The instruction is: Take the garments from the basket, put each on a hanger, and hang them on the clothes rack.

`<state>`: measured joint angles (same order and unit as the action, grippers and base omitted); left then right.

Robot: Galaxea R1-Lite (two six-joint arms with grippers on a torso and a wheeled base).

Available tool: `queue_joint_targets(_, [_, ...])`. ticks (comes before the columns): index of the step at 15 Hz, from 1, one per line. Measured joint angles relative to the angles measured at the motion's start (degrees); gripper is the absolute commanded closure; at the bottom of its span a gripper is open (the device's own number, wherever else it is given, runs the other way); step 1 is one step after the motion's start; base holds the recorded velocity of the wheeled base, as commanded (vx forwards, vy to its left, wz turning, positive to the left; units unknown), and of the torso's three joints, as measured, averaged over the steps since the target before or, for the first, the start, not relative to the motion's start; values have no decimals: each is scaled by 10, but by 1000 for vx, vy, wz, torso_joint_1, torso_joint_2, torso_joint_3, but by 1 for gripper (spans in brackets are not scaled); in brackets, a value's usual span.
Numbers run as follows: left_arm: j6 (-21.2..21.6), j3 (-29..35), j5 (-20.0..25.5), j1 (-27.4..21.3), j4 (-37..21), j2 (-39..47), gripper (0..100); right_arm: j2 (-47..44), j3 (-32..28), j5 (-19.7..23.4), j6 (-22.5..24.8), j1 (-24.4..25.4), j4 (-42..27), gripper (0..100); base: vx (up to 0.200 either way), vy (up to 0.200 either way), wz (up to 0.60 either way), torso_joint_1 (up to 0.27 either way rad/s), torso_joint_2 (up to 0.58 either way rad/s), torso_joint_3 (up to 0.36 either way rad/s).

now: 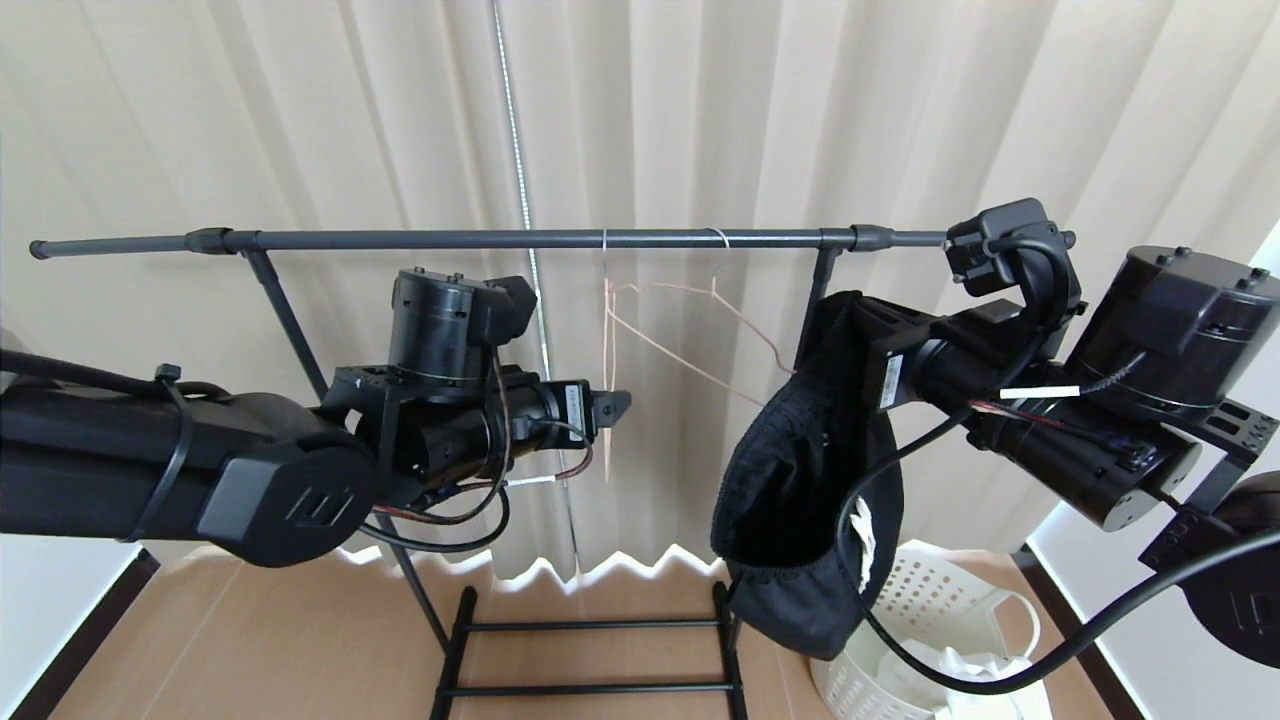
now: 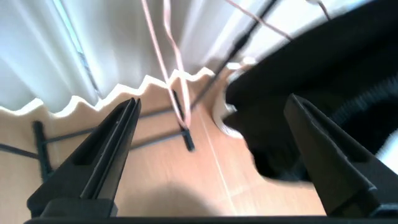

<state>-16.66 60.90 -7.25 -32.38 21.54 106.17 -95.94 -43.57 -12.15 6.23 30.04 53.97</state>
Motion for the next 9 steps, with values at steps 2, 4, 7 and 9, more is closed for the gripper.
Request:
queue_joint_targets(2, [1, 36, -34, -1, -15, 23, 0, 0, 0, 0, 0, 1, 0, 100, 0, 0, 0, 0, 0, 0])
queue_joint_targets(4, [0, 102, -61, -1, -74, 49, 0, 3, 0, 0, 0, 2, 0, 100, 0, 0, 0, 0, 0, 0])
queue_joint_targets(7, [-11, 232, -105, -2, -166, 105, 0, 12, 1, 0, 1, 8, 0, 100, 0, 0, 0, 0, 0, 0])
queue_joint_targets(9, [-13, 307, -131, -7, -206, 149, 0, 21, 7, -1, 1, 20, -3, 100, 0, 0, 0, 0, 0, 0])
